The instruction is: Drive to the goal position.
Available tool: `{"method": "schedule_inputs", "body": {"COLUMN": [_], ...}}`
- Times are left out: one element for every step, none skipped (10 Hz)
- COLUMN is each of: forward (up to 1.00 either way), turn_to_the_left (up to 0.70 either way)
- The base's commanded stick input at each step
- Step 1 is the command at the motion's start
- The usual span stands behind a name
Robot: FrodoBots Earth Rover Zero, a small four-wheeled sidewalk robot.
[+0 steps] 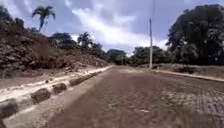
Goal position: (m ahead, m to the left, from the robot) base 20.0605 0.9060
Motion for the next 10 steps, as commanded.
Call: {"method": "schedule_inputs", "body": {"forward": [1.0, 1.0, 1.0, 1.0, 1.0, 1.0, 1.0, 1.0, 1.0, 1.0], "turn_to_the_left": [0.0, 0.0, 0.0, 0.0, 0.0, 0.0, 0.0, 0.0, 0.0, -0.07]}}
